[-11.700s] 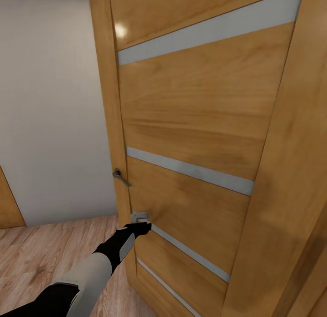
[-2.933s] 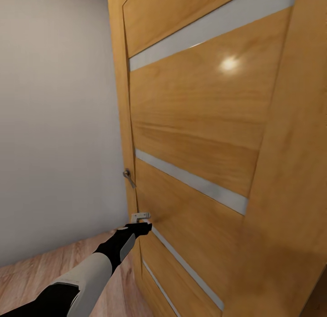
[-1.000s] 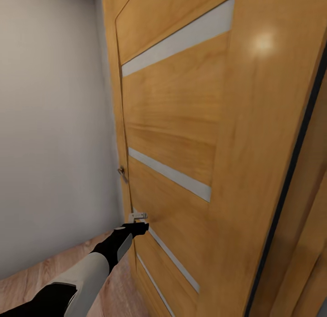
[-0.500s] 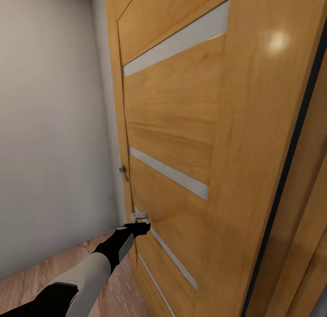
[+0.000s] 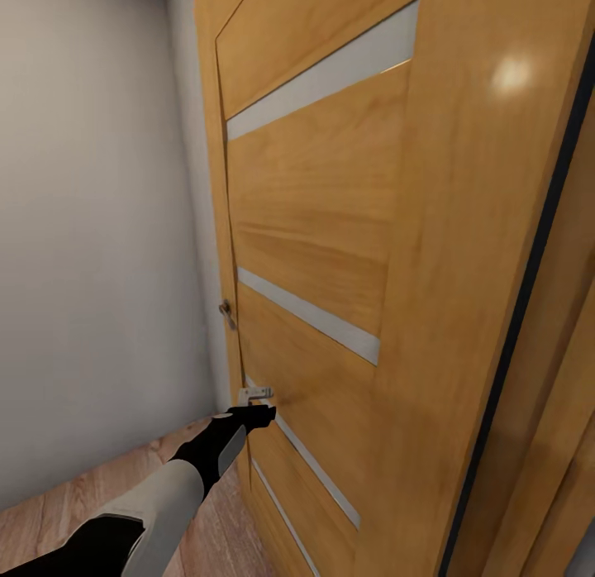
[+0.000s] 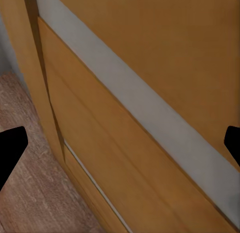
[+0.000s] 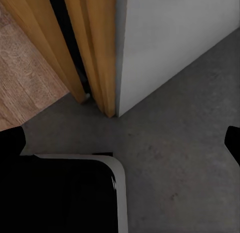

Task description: Move the two storage containers from the living room to the garage. In the garage, place one container on the floor and stack the other container on top of it (either order is fine).

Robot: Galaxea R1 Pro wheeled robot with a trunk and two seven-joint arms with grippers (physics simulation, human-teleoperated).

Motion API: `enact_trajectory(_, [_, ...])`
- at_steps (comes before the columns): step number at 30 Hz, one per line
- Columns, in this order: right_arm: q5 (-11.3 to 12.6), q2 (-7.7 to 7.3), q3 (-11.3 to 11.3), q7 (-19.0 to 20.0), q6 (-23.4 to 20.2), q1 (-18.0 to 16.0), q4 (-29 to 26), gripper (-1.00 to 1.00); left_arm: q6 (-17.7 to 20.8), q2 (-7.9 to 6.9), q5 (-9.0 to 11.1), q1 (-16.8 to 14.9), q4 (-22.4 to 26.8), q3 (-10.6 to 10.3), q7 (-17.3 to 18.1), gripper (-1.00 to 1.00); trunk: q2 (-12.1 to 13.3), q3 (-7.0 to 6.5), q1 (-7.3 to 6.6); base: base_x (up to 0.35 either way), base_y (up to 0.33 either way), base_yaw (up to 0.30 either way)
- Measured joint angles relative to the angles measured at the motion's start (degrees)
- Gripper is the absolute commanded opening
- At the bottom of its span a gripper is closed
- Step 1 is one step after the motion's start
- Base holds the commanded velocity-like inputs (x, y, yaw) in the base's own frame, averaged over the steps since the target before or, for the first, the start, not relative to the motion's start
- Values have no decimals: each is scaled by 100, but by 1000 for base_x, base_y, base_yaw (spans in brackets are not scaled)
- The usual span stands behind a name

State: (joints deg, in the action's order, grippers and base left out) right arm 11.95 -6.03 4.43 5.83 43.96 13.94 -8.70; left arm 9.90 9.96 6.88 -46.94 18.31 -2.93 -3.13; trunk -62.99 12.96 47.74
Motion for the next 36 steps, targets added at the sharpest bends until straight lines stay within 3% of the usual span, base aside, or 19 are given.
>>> enact_trajectory(14, [-4,0,6,1,0,1,0,100,1,-4,-4,-1,-1,-2,-7,100,-1,0,0,0,0,-13])
enact_trajectory(21, [-5,0,6,1,0,1,0,100,2,-191,25,1,-6,-18,-7,100,-2,0,0,0,0,-135])
enact_trajectory(36, [-9,0,6,1,0,1,0,100,5,-196,16,1,-5,-15,-4,100,-1,0,0,0,0,-5])
